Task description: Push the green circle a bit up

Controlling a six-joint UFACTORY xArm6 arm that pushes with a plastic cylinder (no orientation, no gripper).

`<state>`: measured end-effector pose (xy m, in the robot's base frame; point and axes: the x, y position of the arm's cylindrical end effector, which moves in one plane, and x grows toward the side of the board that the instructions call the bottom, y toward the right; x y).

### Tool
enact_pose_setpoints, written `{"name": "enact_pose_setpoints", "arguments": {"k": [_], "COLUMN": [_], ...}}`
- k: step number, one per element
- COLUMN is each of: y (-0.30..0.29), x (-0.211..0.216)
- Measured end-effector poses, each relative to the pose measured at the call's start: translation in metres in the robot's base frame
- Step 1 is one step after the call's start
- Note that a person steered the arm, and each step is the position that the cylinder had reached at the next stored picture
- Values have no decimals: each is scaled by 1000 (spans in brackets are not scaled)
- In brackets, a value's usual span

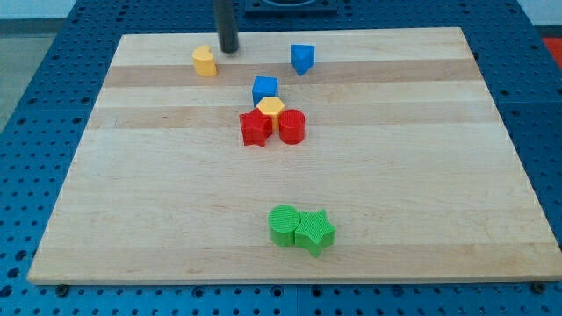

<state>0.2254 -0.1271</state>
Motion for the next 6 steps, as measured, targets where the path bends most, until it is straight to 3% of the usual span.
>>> {"name": "enact_pose_setpoints", "arguments": {"k": [2, 6], "y": [-47, -10], "x": [14, 37]}}
